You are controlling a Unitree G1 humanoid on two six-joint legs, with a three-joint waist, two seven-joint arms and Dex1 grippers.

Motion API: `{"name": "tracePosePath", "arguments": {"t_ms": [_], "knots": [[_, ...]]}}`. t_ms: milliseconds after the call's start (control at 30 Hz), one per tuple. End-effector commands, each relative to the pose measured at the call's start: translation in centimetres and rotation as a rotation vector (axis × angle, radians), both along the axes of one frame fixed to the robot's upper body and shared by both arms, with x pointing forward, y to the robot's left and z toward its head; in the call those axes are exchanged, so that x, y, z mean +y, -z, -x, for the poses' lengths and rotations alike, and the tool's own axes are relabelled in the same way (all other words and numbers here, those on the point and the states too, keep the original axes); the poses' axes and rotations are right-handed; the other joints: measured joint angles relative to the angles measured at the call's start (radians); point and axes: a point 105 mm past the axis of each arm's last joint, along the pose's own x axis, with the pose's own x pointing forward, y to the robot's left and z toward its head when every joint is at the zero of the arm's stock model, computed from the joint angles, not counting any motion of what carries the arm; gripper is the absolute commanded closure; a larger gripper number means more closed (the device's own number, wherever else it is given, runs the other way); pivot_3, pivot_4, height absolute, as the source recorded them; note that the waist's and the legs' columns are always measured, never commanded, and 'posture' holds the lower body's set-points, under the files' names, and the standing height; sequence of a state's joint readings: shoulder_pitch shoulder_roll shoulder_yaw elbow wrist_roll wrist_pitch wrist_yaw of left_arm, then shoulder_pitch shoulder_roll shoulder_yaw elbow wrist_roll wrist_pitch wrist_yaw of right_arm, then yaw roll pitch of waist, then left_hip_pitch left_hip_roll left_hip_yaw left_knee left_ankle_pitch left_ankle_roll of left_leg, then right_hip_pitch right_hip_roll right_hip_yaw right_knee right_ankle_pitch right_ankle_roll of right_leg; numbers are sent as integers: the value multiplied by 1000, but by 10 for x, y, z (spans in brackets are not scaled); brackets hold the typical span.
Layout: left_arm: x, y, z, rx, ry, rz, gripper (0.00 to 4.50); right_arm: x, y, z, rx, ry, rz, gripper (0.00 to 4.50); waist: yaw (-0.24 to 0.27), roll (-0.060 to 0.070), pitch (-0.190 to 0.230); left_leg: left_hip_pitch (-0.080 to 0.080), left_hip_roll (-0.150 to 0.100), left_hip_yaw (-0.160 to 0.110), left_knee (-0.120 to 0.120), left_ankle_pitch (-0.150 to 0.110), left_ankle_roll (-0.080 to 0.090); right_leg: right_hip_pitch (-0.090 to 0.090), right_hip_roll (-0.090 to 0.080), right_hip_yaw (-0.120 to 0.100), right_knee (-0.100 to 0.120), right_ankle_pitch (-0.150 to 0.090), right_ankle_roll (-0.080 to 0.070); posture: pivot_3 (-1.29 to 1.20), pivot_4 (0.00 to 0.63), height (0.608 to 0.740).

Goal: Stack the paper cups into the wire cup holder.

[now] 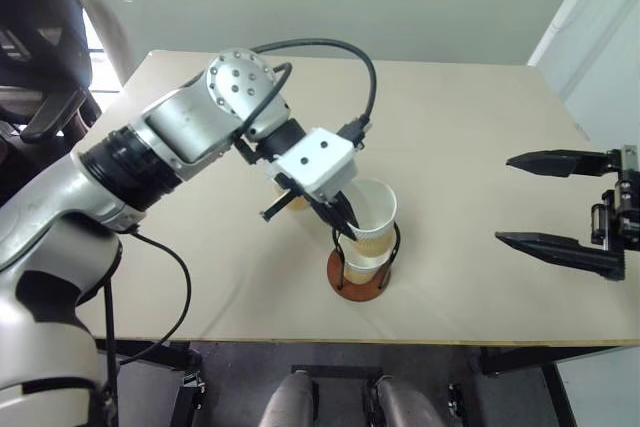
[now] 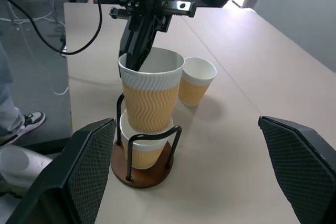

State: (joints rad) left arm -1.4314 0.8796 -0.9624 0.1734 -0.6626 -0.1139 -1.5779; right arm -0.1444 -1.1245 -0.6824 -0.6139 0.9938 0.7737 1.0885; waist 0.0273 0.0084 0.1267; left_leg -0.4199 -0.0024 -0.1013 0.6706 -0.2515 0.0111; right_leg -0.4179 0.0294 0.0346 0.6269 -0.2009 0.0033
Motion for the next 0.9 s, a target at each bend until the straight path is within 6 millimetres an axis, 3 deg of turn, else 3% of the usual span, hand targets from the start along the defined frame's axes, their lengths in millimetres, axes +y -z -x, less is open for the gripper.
{"name": "tracePosePath", "arguments": {"t_ms": [33,300,433,633,767,833,900], "knots": [[2,-2,2,-28,41,-27,4487,-1,-7,3,-40,14,13,0,0,0,0,0,0,0,0,0,0,0,0,0,0,0,0,0,150,740],[2,0,-1,-13,28,-17,4487,-1,-4,2,-38,22,15,0,0,0,0,-1,0,0,2,-1,2,0,0,0,0,0,1,0,150,740],[0,-1,-3,-2,14,-9,3557,-1,-3,1,-35,23,20,0,0,0,0,-1,0,0,3,-1,2,1,0,0,0,0,2,0,150,740],[-3,-2,-7,-16,4,6,1487,-1,-3,1,-35,21,25,0,0,0,0,-1,0,1,4,-2,3,1,0,1,0,0,2,0,150,740],[-7,-18,-17,-39,-39,95,108,-1,-3,-1,-37,17,29,0,2,0,0,-2,0,1,6,-2,3,1,0,1,0,0,3,0,150,740],[-7,-25,-24,-46,-79,139,19,-2,-4,-2,-38,14,29,0,2,0,0,-2,-1,1,7,-2,3,1,0,1,0,1,3,0,150,740],[8,-37,-43,-69,-223,195,19,-2,-4,-3,-41,7,32,0,1,0,0,-2,0,1,9,-3,4,1,0,1,0,1,3,0,150,740]]}}
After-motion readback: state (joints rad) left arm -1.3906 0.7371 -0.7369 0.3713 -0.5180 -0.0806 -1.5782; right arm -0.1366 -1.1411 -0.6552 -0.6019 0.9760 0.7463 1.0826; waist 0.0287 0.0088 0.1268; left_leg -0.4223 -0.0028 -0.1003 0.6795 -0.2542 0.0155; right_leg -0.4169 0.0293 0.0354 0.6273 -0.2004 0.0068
